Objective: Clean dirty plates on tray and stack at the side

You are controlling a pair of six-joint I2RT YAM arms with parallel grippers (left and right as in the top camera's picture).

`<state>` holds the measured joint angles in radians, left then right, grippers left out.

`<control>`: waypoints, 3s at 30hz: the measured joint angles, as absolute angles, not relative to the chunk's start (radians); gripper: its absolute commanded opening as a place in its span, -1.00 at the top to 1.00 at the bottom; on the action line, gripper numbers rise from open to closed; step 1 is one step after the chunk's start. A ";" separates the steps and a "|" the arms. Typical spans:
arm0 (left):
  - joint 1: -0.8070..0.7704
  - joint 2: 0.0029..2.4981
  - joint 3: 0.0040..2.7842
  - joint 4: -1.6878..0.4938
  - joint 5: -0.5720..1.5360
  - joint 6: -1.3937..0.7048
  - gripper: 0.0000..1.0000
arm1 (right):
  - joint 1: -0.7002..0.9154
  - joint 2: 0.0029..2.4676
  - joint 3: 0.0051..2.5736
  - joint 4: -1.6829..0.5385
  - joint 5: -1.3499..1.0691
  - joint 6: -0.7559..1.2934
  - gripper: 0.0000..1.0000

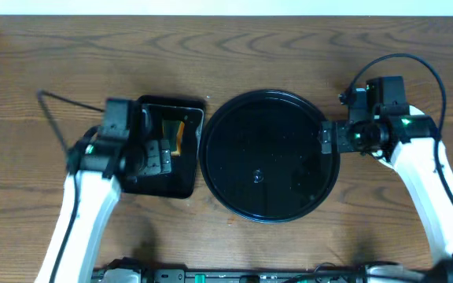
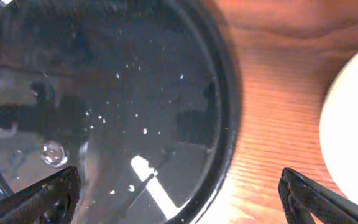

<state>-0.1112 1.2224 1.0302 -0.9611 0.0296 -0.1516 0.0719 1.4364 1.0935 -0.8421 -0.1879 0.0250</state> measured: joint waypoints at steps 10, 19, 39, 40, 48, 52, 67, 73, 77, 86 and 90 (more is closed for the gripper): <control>-0.111 0.709 0.829 -0.852 0.023 -0.153 -0.86 | 0.073 0.999 0.841 -0.690 -0.141 0.033 -0.99; -0.111 0.494 0.810 -0.865 0.023 -0.153 -0.86 | 0.073 0.708 0.758 -0.743 -0.092 0.033 -0.99; -0.111 0.494 0.810 -0.882 0.023 -0.153 -0.87 | 0.073 0.706 0.755 -0.897 -0.081 0.033 -0.98; -0.111 0.494 0.810 -0.882 0.023 -0.153 -0.87 | 0.073 0.703 0.754 -0.894 -0.077 0.033 -0.98; -0.111 0.494 0.809 -0.882 0.023 -0.153 -0.87 | 0.073 0.575 0.672 -0.617 -0.070 0.031 -0.99; -0.111 0.493 0.808 -0.883 0.022 -0.153 -0.87 | 0.073 0.405 0.537 -0.377 -0.071 0.024 -0.98; -0.111 0.494 0.808 -0.883 0.023 -0.153 -0.87 | 0.060 0.048 0.088 0.099 -0.071 0.021 -0.99; -0.111 0.494 0.808 -0.883 0.023 -0.154 -0.87 | 0.047 0.015 0.007 0.055 -0.073 0.007 -0.98; -0.111 0.494 0.808 -0.883 0.023 -0.154 -0.87 | 0.042 0.014 0.006 -0.065 -0.075 -0.015 -0.98; -0.111 0.494 0.808 -0.883 0.023 -0.154 -0.87 | 0.042 0.012 0.006 -0.064 -0.078 -0.017 -0.98; -0.111 0.494 0.808 -0.883 0.023 -0.154 -0.87 | 0.042 0.012 0.006 -0.064 -0.078 -0.017 -0.98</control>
